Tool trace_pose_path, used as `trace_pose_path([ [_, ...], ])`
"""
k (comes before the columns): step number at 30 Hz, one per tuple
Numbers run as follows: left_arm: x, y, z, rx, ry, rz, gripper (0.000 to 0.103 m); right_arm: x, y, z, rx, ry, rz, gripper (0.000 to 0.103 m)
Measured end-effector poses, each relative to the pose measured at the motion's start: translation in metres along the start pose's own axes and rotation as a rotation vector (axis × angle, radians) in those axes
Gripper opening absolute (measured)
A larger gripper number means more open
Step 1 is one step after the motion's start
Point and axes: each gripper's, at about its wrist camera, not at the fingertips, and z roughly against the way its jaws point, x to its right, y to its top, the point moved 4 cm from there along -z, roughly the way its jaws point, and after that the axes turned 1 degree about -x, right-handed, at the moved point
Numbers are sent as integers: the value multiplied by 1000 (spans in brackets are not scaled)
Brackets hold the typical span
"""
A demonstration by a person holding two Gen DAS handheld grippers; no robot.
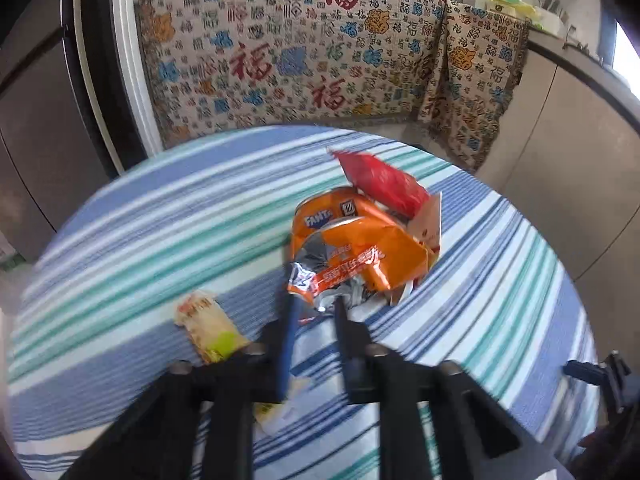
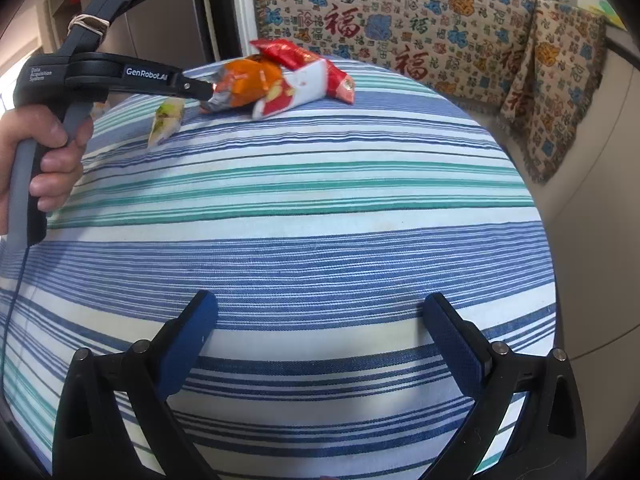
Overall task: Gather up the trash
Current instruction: 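Grasp the orange Fanta can with the left gripper and pass it toward the right gripper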
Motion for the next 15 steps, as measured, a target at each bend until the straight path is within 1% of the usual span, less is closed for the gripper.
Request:
trace_pose_path([
  [1,-1,-4,1,-1,-9,16,5,0,0,0,0,0,0,103],
  [2,0,-8,3,4,9,12,5,0,0,0,0,0,0,103],
  [3,1,-14,7,5,10,8,5,0,0,0,0,0,0,103],
  [5,8,-25,19,7,-21,6,4,0,0,0,0,0,0,103],
  [6,11,-29,27,18,-15,-5,5,0,0,0,0,0,0,103],
  [7,14,-29,33,29,-8,-15,12,0,0,0,0,-1,0,103],
  [8,16,-28,37,33,-15,-20,21,1,0,0,0,0,0,103],
  [9,18,-25,40,36,-35,-20,50,1,0,0,0,-1,0,103],
  [10,20,-19,41,45,-51,-21,76,1,0,0,0,-1,0,103],
  [11,22,-11,42,66,-45,-25,80,2,0,0,0,0,0,103],
  [12,23,-2,42,81,-37,-34,80,2,0,0,0,0,1,103],
  [14,29,17,34,80,-47,-57,80,2,0,0,0,0,1,103],
  [15,32,27,26,65,-61,-67,80,2,0,0,0,1,1,103],
])
